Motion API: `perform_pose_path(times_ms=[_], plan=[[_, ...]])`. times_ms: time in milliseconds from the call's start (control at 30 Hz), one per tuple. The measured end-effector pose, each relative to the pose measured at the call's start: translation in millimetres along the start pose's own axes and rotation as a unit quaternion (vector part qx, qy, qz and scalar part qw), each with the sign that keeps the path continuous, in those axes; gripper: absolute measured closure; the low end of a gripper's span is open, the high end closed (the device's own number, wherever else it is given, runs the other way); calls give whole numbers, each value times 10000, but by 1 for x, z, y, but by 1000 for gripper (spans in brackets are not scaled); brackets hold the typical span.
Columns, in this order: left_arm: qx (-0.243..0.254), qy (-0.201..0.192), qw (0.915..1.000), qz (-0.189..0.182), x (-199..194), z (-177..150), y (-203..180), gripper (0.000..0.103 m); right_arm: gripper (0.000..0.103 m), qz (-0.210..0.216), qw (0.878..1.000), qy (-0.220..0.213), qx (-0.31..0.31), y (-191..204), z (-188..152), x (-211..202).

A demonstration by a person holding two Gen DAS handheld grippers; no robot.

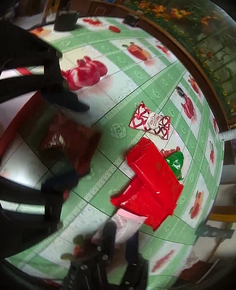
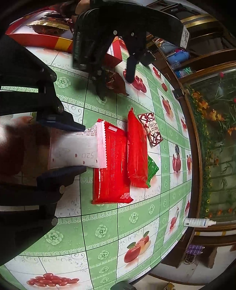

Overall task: Organize snacks
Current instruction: 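Grasp a red wrapped candy with the left gripper while the right grasps the white pack, then drop the red candy and white pack into the tray with both grippers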

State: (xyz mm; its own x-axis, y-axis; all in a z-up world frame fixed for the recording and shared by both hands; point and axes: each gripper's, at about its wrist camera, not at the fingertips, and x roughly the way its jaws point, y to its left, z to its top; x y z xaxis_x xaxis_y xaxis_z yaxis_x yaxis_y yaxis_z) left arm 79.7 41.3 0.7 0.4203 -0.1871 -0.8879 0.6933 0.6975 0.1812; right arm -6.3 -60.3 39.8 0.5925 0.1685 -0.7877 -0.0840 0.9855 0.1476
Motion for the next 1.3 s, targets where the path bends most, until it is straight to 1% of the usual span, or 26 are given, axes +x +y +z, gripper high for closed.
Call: perform_pose_path(times_ms=[100,167,267,400,500,600,700,767,833,967,1000,1067,1133,1167,1233,1300], plan=[[-102,0,9999,69,-1,-2,-1,55,65,49,10000,2,44,-1,0,0],[-213,28,9997,79,-3,-4,-2,59,65,48,10000,-11,25,-1,0,0],[-479,123,9987,136,-7,-9,-6,59,66,56,10000,-16,20,-1,0,0],[-811,91,9967,-30,-17,-16,-15,59,67,296,9993,-2,235,-13,-1,-5],[-1082,-69,9939,-196,-28,-18,-24,59,67,434,9984,-23,371,-25,-5,-10],[-1204,-315,9917,-334,-42,-21,-38,59,67,539,9971,-85,529,-42,-8,-19],[-1278,-561,9893,-433,-57,-25,-52,59,67,563,9960,-262,646,-61,-10,-32],[-1432,-680,9861,-494,-67,-29,-58,59,67,543,9954,-415,677,-71,-11,-42],[-1586,-798,9832,-421,-79,-36,-65,59,67,541,9948,-507,702,-76,-12,-48],[-1761,-1136,9778,68,-111,-57,-81,59,68,712,9927,-653,721,-77,-14,-59],[-1799,-1200,9763,130,-117,-62,-82,59,68,766,9923,-686,684,-74,-15,-62],[-1999,-1372,9699,239,-134,-79,-79,59,68,882,9918,-754,540,-60,-14,-67],[-2334,-1521,9599,323,-151,-100,-67,59,68,1066,9905,-800,345,-41,-13,-71],[-2499,-1561,9547,422,-157,-110,-61,59,68,1171,9895,-807,274,-33,-14,-72],[-2869,-1593,9416,759,-169,-134,-47,59,68,1430,9862,-826,109,-13,-16,-74],[-3242,-1615,9264,1030,-179,-159,-32,59,68,1655,9823,-873,-117,11,-18,-76]])
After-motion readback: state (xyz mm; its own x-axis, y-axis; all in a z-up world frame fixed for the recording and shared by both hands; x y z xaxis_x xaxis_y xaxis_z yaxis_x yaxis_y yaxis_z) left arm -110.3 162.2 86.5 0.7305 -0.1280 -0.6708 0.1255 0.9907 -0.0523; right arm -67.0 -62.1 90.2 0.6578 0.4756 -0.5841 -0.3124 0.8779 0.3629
